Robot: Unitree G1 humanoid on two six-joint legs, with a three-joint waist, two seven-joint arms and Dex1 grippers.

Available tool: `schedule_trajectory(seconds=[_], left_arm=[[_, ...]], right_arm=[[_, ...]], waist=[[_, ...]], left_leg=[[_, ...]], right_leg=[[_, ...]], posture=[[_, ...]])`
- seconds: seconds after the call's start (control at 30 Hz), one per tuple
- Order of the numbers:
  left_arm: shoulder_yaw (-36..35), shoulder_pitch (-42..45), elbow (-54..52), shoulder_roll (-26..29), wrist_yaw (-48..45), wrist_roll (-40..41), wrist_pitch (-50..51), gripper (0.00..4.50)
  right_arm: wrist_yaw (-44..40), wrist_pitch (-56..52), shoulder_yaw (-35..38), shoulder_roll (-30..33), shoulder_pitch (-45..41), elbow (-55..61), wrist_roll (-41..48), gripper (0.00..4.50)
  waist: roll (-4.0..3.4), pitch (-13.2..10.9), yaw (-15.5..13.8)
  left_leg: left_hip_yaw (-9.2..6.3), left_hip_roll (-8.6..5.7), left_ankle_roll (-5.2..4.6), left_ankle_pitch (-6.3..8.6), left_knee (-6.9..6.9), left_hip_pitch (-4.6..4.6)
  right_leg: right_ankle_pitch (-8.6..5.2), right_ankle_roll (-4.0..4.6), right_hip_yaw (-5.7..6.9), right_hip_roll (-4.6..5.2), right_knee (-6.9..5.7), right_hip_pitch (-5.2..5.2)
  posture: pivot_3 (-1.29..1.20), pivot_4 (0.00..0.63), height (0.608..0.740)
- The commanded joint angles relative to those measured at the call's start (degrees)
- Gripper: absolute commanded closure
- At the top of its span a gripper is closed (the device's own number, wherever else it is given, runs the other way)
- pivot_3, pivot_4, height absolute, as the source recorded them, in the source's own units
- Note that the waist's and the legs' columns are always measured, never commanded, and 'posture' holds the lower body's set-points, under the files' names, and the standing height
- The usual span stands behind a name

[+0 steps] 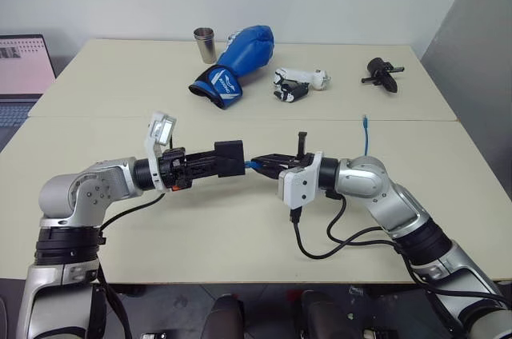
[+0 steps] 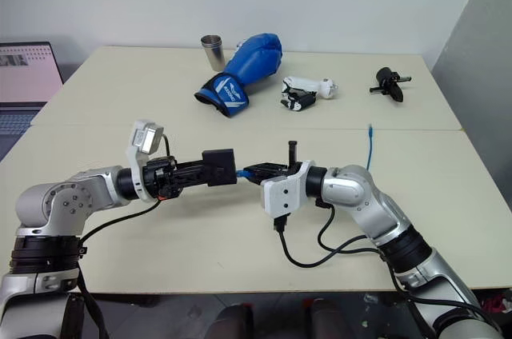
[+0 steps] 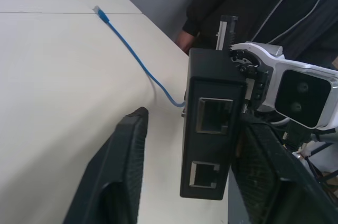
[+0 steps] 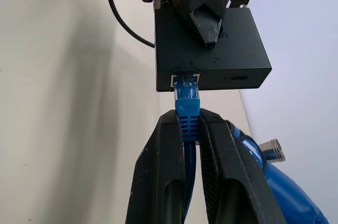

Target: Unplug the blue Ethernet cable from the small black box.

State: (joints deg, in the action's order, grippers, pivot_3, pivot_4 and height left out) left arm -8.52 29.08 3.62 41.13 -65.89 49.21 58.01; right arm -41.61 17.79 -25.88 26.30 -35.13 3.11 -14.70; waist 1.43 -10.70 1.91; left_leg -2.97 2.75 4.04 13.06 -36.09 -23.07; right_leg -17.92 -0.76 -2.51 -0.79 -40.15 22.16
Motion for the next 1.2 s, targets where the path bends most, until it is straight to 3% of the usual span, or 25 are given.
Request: schedule_trajectory(seconds=[0.03, 0.13, 0.27, 0.33, 0.5, 0.73, 0.9, 1.2], left_arm=[[0.13, 1.22, -0.26, 0.04, -0.86, -0.14, -0.91, 3.08], [0.50, 1.23, -0.09, 0.06, -1.27, -0.59, -1.24, 3.72], [0.79, 1.27, 0.11, 0.12, -1.56, -0.94, -1.62, 3.72], [1.07, 1.32, 0.15, 0.25, -1.73, -1.15, -1.89, 3.72], [2.42, 1.56, -0.18, 0.72, -3.54, -2.71, -3.89, 3.72], [5.59, 3.20, 1.38, 2.38, -9.22, -6.65, -9.22, 3.72], [6.58, 5.26, 2.43, 2.40, -12.93, -7.57, -10.85, 3.72], [6.85, 5.87, 2.59, 2.20, -14.38, -8.23, -10.69, 3.72]], right_arm=[[0.06, 1.73, 1.68, -0.36, -0.87, 2.56, 0.78, 4.39], [-0.94, 1.67, 1.12, -0.13, -0.11, 3.09, 1.39, 4.39], [-2.42, 1.40, 0.79, 0.18, 0.53, 3.58, 1.92, 4.39], [-3.09, 0.82, 0.92, 0.23, 0.76, 3.93, 2.35, 3.69], [-7.69, -4.74, 2.11, 1.28, 1.52, 8.25, 6.65, 2.65], [-11.92, -29.29, 7.85, 1.23, 4.32, 17.76, 24.28, 2.64], [-8.50, -52.45, 13.01, -2.16, 5.48, 20.61, 40.46, 2.64], [-5.45, -59.69, 15.54, -4.32, 5.67, 17.26, 45.16, 2.64]], waist=[[0.00, 0.00, 0.00], [0.00, 0.00, 0.00], [0.00, 0.00, -0.01], [0.00, 0.00, 0.01], [0.00, 0.00, -0.04], [0.00, 0.00, -0.07], [0.00, 0.00, -0.08], [-0.01, 0.00, 0.00]], left_leg=[[0.00, 0.00, 0.00, 0.00, 0.00, 0.00], [0.00, 0.00, 0.00, 0.00, 0.00, 0.00], [0.00, 0.00, 0.00, 0.00, 0.00, 0.00], [0.00, 0.00, 0.00, 0.00, 0.00, 0.00], [0.00, 0.00, 0.00, 0.00, 0.00, 0.00], [-0.04, 0.01, 0.00, 0.00, 0.00, 0.01], [-0.05, 0.00, -0.01, 0.00, -0.01, 0.01], [-0.02, 0.00, -0.02, 0.01, 0.00, -0.01]], right_leg=[[0.00, 0.00, 0.00, 0.00, 0.00, 0.00], [0.00, 0.00, 0.00, 0.00, 0.00, 0.00], [0.00, 0.00, 0.00, 0.00, 0.00, 0.00], [0.00, 0.00, 0.00, 0.00, 0.00, 0.00], [0.00, 0.00, 0.00, 0.00, 0.00, 0.00], [0.00, 0.00, 0.03, -0.01, 0.00, -0.02], [0.00, 0.00, 0.03, 0.00, 0.00, -0.05], [-0.01, -0.01, 0.01, -0.02, 0.03, -0.01]], posture=[[0.00, 0.150, 0.740], [0.00, 0.150, 0.740], [0.00, 0.150, 0.740], [0.00, 0.150, 0.740], [0.00, 0.150, 0.740], [0.00, 0.150, 0.740], [0.00, 0.150, 0.740], [0.00, 0.150, 0.740]])
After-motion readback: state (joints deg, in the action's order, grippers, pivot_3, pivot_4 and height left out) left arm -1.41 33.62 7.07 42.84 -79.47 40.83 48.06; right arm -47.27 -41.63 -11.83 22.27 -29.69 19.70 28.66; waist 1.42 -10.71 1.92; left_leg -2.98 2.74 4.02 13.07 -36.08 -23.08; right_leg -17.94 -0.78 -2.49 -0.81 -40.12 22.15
